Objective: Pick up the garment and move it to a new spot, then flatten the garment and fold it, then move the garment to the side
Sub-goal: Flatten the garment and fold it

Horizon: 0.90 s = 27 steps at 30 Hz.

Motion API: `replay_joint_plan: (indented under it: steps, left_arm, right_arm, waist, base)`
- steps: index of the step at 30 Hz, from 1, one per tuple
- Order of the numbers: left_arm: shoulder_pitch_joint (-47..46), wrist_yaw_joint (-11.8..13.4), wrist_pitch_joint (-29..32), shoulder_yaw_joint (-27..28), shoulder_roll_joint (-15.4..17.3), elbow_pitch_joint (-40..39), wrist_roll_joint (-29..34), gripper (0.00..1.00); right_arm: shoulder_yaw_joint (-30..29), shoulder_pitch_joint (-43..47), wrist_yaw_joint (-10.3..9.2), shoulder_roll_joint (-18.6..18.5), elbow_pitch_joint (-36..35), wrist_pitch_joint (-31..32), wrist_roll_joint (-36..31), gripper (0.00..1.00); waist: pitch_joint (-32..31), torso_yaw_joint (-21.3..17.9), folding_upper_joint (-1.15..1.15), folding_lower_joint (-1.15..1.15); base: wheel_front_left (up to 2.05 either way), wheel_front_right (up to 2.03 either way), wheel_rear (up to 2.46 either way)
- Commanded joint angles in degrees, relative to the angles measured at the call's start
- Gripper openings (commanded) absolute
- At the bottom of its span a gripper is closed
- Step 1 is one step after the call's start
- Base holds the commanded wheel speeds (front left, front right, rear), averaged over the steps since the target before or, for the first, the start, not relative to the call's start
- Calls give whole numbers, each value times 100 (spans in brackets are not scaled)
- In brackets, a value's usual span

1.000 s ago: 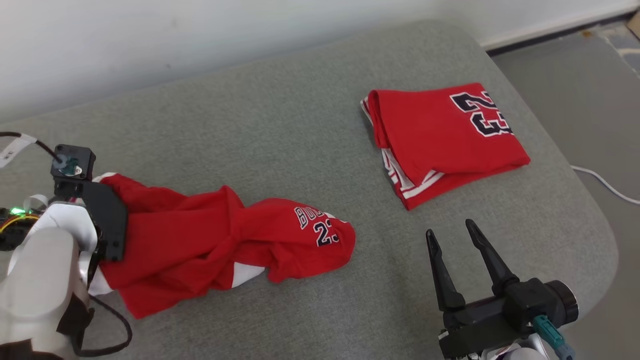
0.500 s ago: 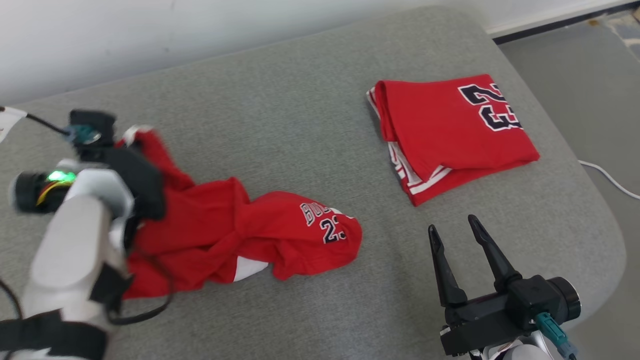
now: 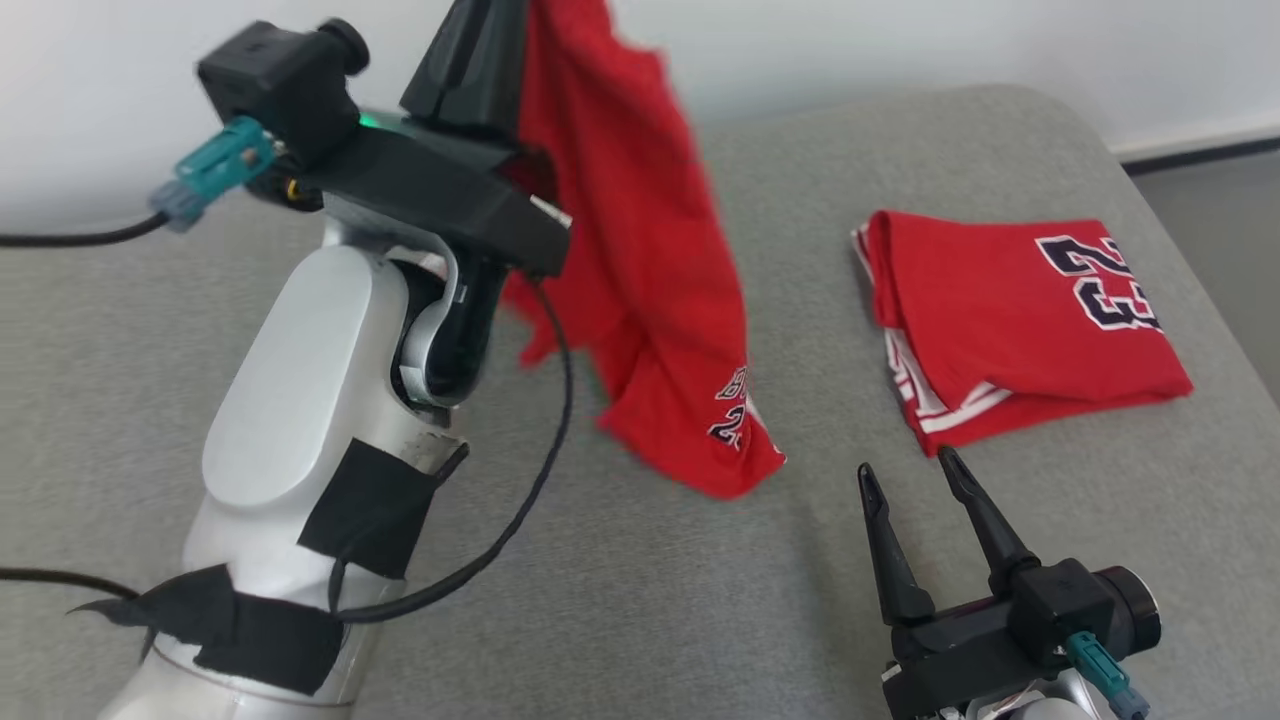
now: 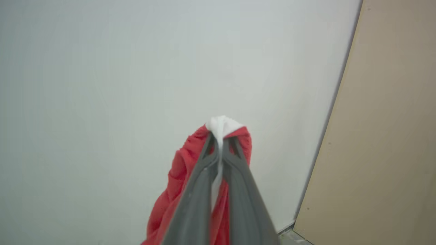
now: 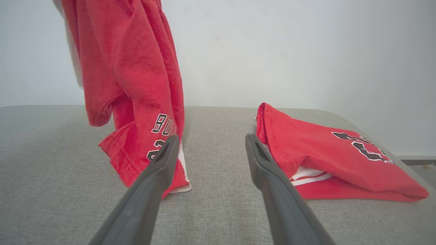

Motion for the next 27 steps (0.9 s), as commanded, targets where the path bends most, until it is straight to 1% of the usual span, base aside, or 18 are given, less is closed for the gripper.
replay_joint_plan:
  steps: [1, 4, 7, 9, 13, 15, 19, 20, 21, 22, 23, 24, 26, 27]
  left_arm:
    - [63, -5, -95, -77, -1, -230, -364, 0]
    - [427, 1, -225, -237, -2, -685, -1140, 0]
    - [993, 161, -302, -262, 0, -878, -1435, 0]
    - [1576, 311, -351, -190, 62, -884, -1516, 0]
    - [2852, 605, -450, 55, 382, -708, -1554, 0]
    - [3364, 732, -491, 163, 539, -588, -1458, 0]
    - [4132, 885, -536, 379, 683, -385, -1449, 0]
    - [4132, 885, -536, 379, 683, -385, -1449, 0]
    - [4348, 1013, -545, 415, 732, -266, -1389, 7]
    - [4423, 1078, -542, 425, 748, -209, -1385, 45]
    - [4423, 1078, -542, 425, 748, -209, -1385, 45]
    - [4475, 1136, -543, 435, 769, -175, -1355, 100]
    - [4585, 1312, -416, 406, 820, -108, -1295, 100]
    - [4613, 1439, -364, 428, 897, -100, -1257, 100]
  right_arm:
    - [-5, 72, -13, 0, 5, -3, -22, 100]
    - [-45, 104, -13, -5, -2, 4, -23, 100]
    - [-26, 139, -13, 0, -11, 24, -13, 100]
    - [-17, 145, -13, -3, -26, 29, 6, 100]
    - [10, 175, -13, 0, -49, 53, 26, 100]
    - [-32, 193, -13, -5, -80, 57, 6, 100]
    - [-50, 207, -13, -1, -111, 90, -48, 100]
    - [-50, 207, -13, -1, -111, 90, -48, 100]
    - [-43, 211, -13, -2, -117, 101, -42, 100]
    - [-41, 213, -13, -2, -114, 104, -40, 100]
    - [-41, 213, -13, -2, -114, 104, -40, 100]
    - [-28, 209, -13, -1, -108, 107, -34, 100]
    - [-14, 214, -13, -1, -92, 105, -14, 100]
    - [-8, 220, -13, -1, -89, 104, -7, 100]
  waist:
    - [-279, 339, -1, 0]
    - [-368, 515, -1, 0]
    - [-422, 678, -1, 0]
    - [-450, 770, -1, 0]
    - [-471, 913, -1, 0]
    - [-458, 998, -1, 0]
    - [-460, 1158, -1, 0]
    - [-460, 1158, -1, 0]
    - [-468, 1231, -1, 0]
    - [-479, 1264, -1, 0]
    - [-479, 1264, -1, 0]
    - [-487, 1286, -1, 0]
    - [-518, 1328, -1, 0]
    - [-534, 1342, -1, 0]
  base:
    - [0, 0, 0]
    - [0, 0, 0]
    - [0, 0, 0]
    - [0, 0, 0]
    - [0, 0, 0]
    - [0, 0, 0]
    - [0, 0, 0]
    - [0, 0, 0]
    - [0, 0, 0]
    - [0, 0, 0]
    - [0, 0, 0]
    - [0, 0, 0]
    - [0, 0, 0]
    - [0, 0, 0]
